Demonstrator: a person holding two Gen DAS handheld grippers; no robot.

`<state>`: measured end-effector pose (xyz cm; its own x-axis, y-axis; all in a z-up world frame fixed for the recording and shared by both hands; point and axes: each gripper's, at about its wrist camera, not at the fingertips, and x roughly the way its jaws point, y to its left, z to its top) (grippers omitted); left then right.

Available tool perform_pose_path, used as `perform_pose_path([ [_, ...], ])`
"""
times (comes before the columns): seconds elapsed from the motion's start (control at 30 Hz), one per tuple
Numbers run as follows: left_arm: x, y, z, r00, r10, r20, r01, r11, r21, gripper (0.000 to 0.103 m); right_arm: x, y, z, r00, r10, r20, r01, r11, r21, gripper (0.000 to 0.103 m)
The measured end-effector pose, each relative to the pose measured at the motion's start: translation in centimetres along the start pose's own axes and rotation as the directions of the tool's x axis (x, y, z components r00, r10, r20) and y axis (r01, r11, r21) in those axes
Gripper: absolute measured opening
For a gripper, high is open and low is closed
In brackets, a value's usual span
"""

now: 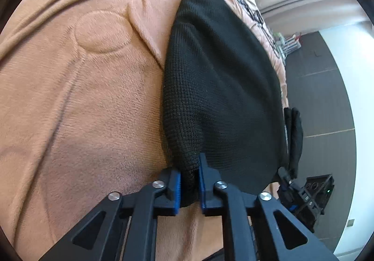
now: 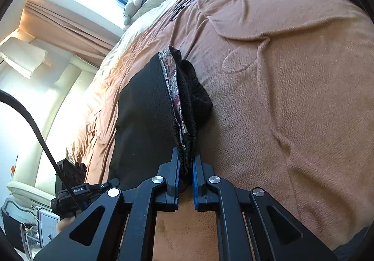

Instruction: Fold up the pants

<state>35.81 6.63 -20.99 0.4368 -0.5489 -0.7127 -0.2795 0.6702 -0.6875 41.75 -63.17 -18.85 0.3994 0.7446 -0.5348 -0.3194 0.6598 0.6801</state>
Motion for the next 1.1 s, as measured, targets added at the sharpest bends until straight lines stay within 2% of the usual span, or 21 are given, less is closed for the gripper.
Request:
perform_pose_path([
  [0.3,-4.6,0.0,-0.1,0.999,-0.008,0.051,0.007,1.000,0.028,0.009,-0.3,1.9,-0.5,0.998,0.021,-0.060,-0.021,1.000,0.001,0.005],
  [0.47,-6.6,1.8,-0.5,0.999,0.011,0.049,-0.013,0.999,0.033,0.009,-0.2,3.2,-1.8,0.992,0.030,-0.123,-0.034,0.999,-0.036,0.005],
  [0.63,-6.8,2.5,-0.4,0.999,0.028,0.045,-0.029,0.999,0.026,0.009,0.7,4.4,-2.6,0.979,0.022,-0.202,-0.042,0.994,-0.098,0.006],
  [0.73,-6.4,2.1,-0.3,0.999,0.032,0.030,-0.033,0.999,0.036,0.012,0.6,5.0,-2.1,0.979,-0.010,-0.204,-0.018,0.991,-0.136,0.009],
  [0.83,-6.1,1.3,-0.1,0.998,0.055,0.036,-0.057,0.997,0.048,0.015,-0.5,5.2,-0.9,0.985,-0.022,-0.173,-0.006,0.987,-0.159,0.018],
  [0.9,-6.5,2.0,-0.3,0.998,0.053,0.035,-0.055,0.997,0.049,0.020,-1.9,5.3,-0.4,0.991,-0.029,-0.131,0.005,0.984,-0.178,0.034],
  [0.93,-6.6,2.1,-0.3,0.998,0.052,0.038,-0.053,0.997,0.048,0.023,-2.5,5.2,0.0,0.993,-0.037,-0.108,0.016,0.982,-0.187,0.048],
  [0.97,-6.7,2.3,-0.4,0.998,0.051,0.041,-0.053,0.997,0.049,0.026,-3.2,5.2,0.5,0.996,-0.055,-0.075,0.039,0.980,-0.197,0.055],
  [1.1,-6.6,2.5,-0.3,0.997,0.058,0.043,-0.060,0.997,0.042,0.028,-3.8,5.1,2.5,0.998,-0.037,-0.040,0.029,0.980,-0.197,0.055],
])
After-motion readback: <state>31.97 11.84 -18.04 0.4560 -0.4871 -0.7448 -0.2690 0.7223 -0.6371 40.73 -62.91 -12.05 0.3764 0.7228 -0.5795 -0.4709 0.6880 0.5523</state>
